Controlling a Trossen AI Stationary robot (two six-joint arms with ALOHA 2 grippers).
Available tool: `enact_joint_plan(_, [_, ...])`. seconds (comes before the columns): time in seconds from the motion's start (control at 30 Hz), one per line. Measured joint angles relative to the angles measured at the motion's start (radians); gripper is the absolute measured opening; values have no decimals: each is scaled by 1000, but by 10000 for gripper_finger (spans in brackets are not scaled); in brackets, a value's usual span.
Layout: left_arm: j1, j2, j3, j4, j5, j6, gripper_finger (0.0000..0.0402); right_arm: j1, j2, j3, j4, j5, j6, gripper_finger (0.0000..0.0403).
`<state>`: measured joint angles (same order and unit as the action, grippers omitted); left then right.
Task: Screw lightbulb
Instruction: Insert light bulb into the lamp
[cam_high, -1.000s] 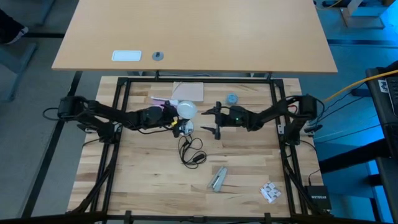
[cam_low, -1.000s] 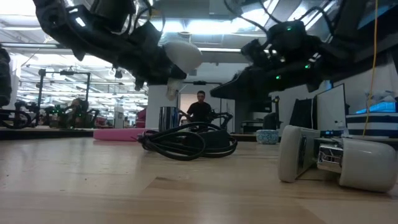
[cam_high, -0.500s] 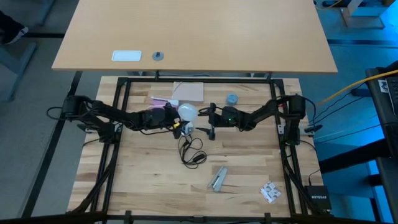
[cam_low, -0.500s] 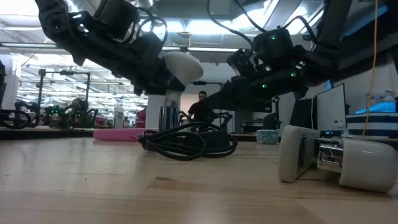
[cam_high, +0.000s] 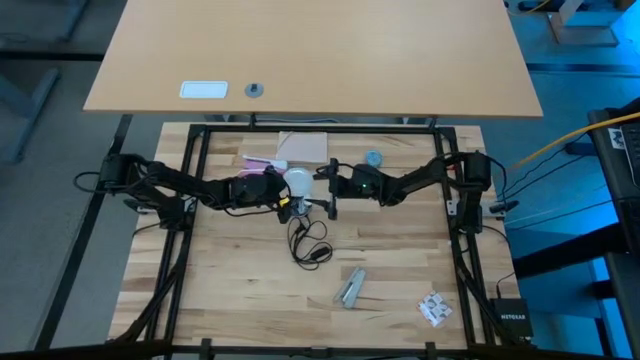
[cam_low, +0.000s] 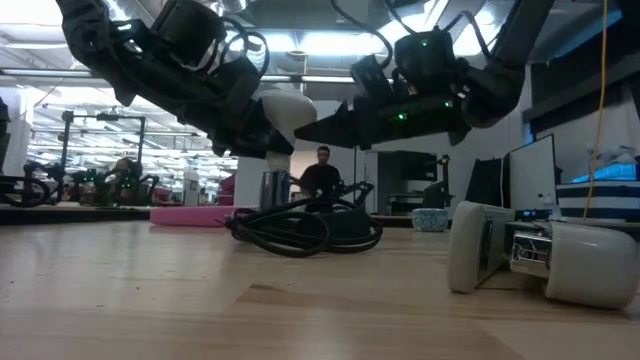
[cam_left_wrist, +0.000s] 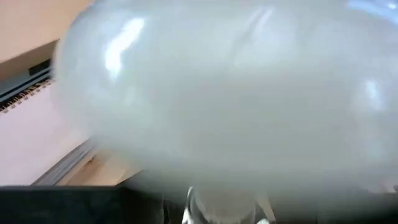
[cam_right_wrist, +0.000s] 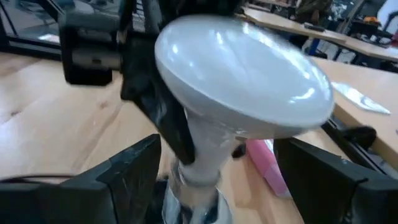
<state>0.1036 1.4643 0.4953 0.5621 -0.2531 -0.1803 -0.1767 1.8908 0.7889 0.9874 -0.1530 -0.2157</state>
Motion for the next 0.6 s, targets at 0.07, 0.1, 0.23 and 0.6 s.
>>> enact_joint_plan(0.07, [0,0,0,-2,-1,2,169,0,0,8,-4,-10,0,317])
enact_joint_plan(0.1, [0,0,0,-2,-2,5,169,0,1,11,-6,-13,0,317])
enact_joint_plan(0.23, [0,0,0,-3,-2,9,169,-1,1,14,-19,-15,-1,317])
enact_joint_plan(0.6, [0,-1,4,-39,3,6,169,1,0,17,-105,-27,-4,317])
